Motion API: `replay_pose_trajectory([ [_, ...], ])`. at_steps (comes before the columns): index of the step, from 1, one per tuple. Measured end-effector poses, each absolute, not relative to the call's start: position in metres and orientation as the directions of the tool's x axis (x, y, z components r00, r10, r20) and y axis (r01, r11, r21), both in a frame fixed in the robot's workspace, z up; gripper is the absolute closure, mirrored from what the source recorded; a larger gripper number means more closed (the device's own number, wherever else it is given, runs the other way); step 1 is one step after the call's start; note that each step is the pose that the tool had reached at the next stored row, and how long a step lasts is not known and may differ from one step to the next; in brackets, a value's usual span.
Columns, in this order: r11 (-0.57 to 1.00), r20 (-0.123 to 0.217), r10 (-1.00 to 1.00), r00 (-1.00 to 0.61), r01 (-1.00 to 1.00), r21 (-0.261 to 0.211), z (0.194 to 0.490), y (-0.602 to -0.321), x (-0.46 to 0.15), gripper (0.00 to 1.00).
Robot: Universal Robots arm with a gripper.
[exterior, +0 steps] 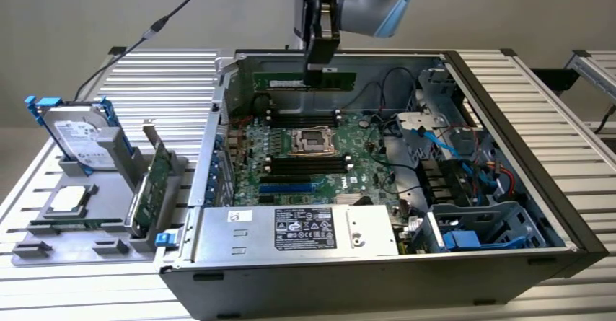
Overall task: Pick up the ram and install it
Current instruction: 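Pick up the ram and move it above insertion slot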
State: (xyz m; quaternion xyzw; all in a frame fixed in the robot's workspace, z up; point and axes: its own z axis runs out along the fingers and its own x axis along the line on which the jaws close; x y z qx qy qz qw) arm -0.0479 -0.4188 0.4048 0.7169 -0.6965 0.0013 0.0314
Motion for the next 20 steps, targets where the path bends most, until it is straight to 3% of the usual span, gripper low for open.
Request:
replay_pose_trajectory([
  [20,-0.028,0.032,-0.999,0.029,-0.999,0.04,0.376,-0.391,-0.03,0.86],
])
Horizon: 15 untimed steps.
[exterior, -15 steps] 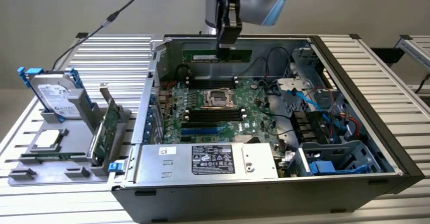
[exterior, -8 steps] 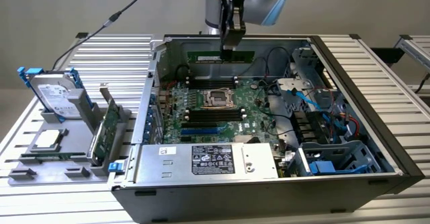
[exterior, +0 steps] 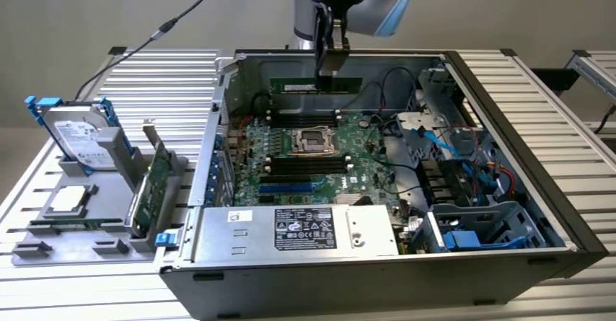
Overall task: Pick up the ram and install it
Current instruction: 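Pick up the ram and move it above insertion slot, then insert the ram into the slot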
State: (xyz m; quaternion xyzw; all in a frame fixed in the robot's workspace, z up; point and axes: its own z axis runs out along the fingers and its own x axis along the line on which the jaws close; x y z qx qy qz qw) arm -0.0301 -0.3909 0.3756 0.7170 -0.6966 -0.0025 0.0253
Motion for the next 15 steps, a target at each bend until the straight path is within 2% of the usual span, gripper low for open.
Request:
replay_pose_trajectory([
  [15,-0.028,0.03,-0.999,0.029,-0.999,0.04,0.3713,-0.3877,-0.0298,0.86],
])
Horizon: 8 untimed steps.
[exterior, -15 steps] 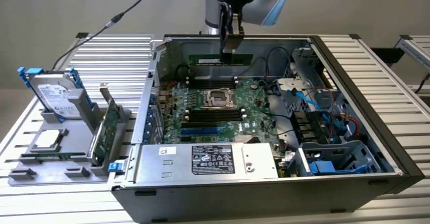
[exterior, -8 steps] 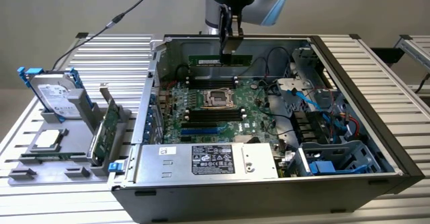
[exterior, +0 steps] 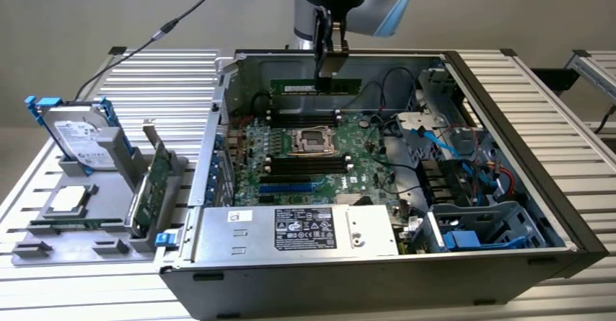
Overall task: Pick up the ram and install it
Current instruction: 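Insert the ram into the slot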
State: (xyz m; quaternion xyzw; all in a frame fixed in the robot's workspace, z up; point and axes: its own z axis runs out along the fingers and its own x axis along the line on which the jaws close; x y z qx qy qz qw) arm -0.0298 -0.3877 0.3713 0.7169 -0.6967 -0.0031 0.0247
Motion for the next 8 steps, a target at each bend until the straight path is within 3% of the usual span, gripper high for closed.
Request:
replay_pose_trajectory([
  [8,-0.028,0.018,-0.999,0.028,-0.999,0.039,0.3663,-0.3889,-0.0298,0.86],
])
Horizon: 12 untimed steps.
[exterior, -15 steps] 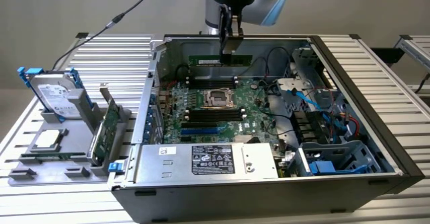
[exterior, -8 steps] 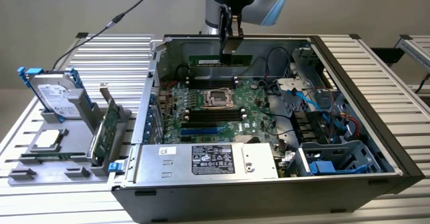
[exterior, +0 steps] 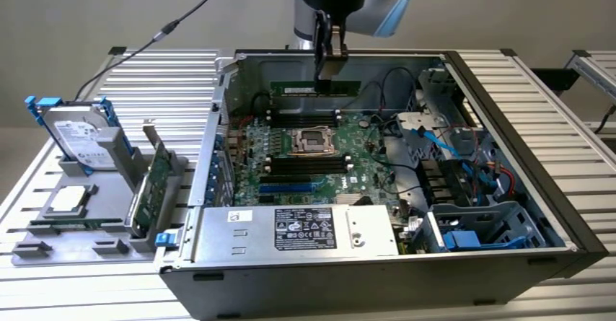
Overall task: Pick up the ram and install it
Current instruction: 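Insert the ram into the slot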
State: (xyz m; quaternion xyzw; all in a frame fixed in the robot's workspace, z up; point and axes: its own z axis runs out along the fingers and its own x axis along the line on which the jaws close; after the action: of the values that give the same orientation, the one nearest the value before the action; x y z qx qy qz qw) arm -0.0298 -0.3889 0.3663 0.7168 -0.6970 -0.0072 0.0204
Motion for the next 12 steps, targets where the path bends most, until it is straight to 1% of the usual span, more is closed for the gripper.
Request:
replay_pose_trajectory([
  [12,-0.026,0.018,-0.999,0.026,-0.999,0.039,0.344,-0.405,-0.031,0.86],
])
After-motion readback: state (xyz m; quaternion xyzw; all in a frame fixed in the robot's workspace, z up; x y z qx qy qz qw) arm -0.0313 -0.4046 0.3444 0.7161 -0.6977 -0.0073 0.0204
